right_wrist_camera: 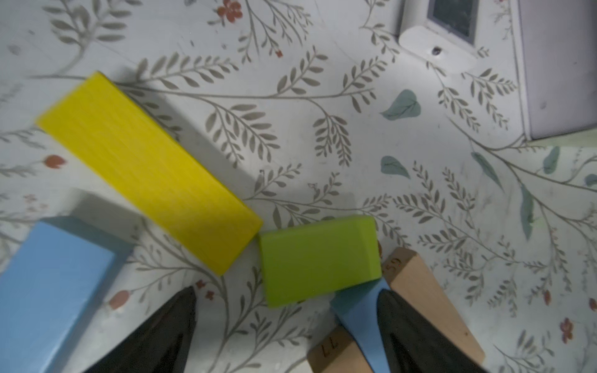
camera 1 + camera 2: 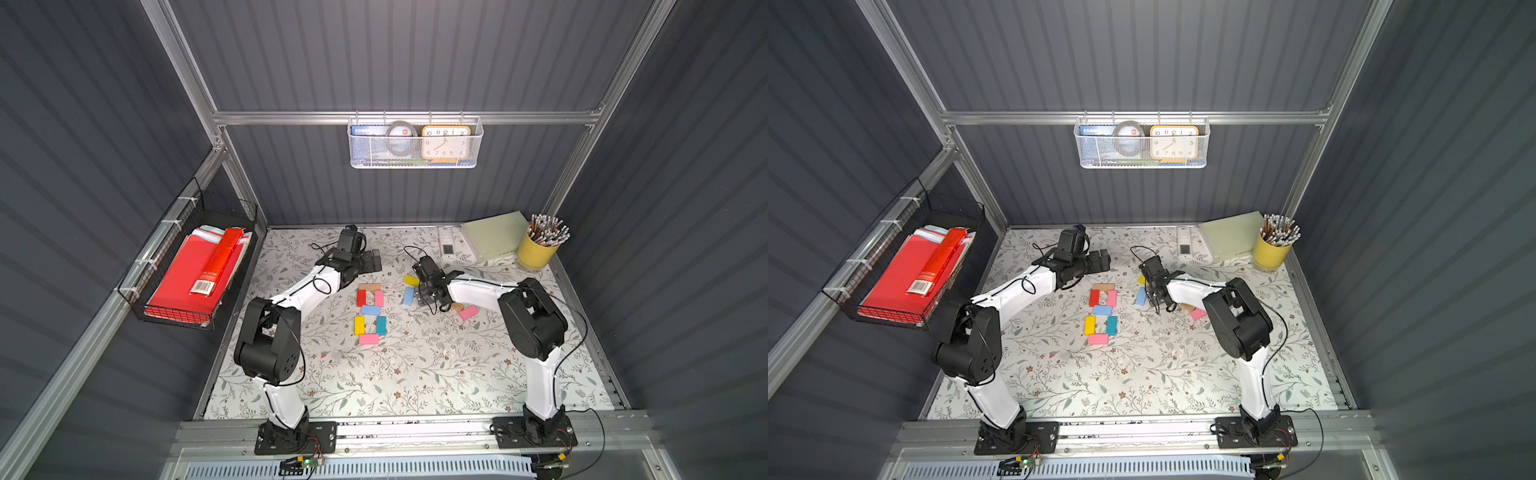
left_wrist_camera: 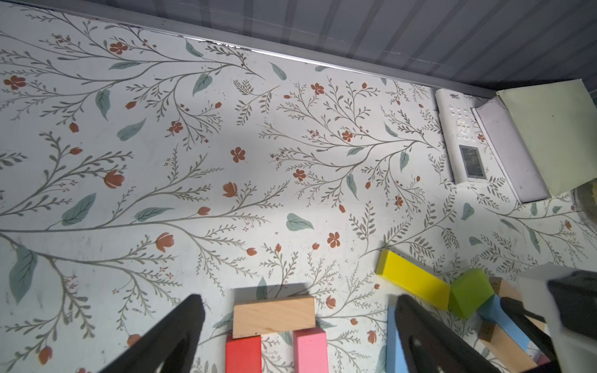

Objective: Assemble the number 8 with building blocks
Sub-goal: Adjust the building block at the center of the board.

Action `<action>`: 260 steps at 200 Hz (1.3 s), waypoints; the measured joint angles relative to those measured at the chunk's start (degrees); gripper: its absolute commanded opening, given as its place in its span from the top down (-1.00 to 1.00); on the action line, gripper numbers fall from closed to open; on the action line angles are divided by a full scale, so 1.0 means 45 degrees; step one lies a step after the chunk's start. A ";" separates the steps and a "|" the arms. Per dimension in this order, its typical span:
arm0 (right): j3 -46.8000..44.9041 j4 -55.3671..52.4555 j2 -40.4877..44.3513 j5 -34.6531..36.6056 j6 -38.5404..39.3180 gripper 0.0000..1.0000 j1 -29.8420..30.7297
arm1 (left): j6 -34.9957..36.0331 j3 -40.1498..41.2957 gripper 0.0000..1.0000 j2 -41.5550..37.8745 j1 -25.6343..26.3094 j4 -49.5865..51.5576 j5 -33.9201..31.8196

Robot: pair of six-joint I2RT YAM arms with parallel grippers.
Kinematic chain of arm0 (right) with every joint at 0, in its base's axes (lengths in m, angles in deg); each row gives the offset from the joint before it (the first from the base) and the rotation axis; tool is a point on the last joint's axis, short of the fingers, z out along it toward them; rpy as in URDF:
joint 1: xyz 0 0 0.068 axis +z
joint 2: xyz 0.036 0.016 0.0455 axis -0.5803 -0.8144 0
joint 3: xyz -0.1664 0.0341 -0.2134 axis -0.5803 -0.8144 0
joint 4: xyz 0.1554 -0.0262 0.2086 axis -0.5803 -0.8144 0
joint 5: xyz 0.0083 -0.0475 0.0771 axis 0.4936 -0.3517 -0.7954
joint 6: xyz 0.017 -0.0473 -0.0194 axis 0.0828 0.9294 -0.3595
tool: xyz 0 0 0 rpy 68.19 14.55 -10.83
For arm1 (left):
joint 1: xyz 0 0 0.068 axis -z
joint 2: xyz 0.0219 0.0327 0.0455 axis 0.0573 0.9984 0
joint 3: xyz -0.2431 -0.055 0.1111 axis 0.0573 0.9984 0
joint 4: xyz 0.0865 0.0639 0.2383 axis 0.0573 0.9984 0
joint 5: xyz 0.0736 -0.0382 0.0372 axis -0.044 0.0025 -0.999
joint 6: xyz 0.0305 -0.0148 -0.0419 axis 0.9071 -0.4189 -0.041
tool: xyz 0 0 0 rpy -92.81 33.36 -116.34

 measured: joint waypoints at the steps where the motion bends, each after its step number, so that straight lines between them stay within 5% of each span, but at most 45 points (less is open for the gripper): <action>1: 0.0010 0.0000 -0.0005 0.0015 0.0010 -0.84 0.0000 | 0.0010 0.0005 -0.93 0.0000 0.0000 0.0000 0.0015; 135: 0.1146 0.0034 -0.0942 0.1273 0.0612 -0.83 -0.0112 | 0.0136 0.1049 -0.94 -0.0165 0.0000 -0.0248 0.0175; 199: 0.0248 -0.0146 0.0631 -0.1783 -0.0034 -0.83 -0.0432 | 0.0432 0.1044 -0.83 -0.0214 0.0204 -0.0384 0.0330; 260: -0.1195 -0.0044 0.3366 -0.3551 -0.0986 -0.83 -0.2322 | 0.0481 -0.0325 -0.51 0.0835 0.2953 0.0097 -0.0223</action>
